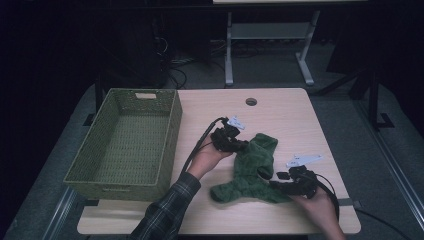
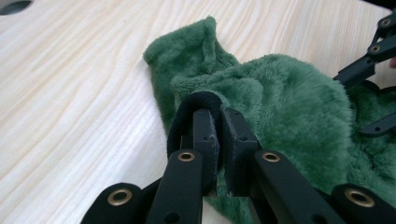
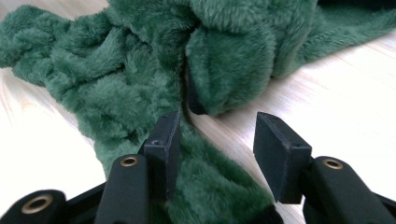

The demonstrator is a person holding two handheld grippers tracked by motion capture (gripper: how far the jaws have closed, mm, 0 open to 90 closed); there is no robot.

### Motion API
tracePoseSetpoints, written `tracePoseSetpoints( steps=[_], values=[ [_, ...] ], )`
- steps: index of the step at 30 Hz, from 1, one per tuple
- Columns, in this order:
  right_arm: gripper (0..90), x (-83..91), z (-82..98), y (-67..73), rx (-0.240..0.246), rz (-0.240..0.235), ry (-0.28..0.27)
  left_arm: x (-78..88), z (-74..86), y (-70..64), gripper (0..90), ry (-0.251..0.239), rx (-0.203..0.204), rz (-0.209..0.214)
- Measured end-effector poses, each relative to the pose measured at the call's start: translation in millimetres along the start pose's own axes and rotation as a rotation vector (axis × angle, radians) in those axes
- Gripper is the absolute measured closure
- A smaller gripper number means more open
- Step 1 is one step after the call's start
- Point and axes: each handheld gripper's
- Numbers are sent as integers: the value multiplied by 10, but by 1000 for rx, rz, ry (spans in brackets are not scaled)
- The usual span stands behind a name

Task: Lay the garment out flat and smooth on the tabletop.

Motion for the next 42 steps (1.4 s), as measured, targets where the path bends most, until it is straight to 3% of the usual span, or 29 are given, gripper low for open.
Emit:
tracePoseSetpoints(
  steps=[7,12,14,24,33,36,42],
  values=[
    [551,-133,-79,8,-2,-4,4,80,23,11,848,-17,10,-7],
    [737,-150,-92,-58,-41,-14,2,131,47,13,849,-27,16,-5],
    [795,-137,-95,-79,-27,-1,-3,151,63,10,848,-32,21,-9],
    [847,71,-360,-148,49,63,-60,376,212,-29,848,-47,31,-30],
    [850,52,-598,-213,97,43,-54,431,544,-101,848,39,32,-94],
    [852,-8,-646,-250,101,28,-46,412,644,-82,849,54,64,-99],
    [858,-205,-620,-332,87,7,22,300,816,-41,851,132,103,-107]
  ],
)
Point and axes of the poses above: each handheld gripper's, and its own axes: x roughly backward along the jaws, z roughly out of its underside, y roughly to its left, and after that the axes turned 3 degrees about x, right-handed
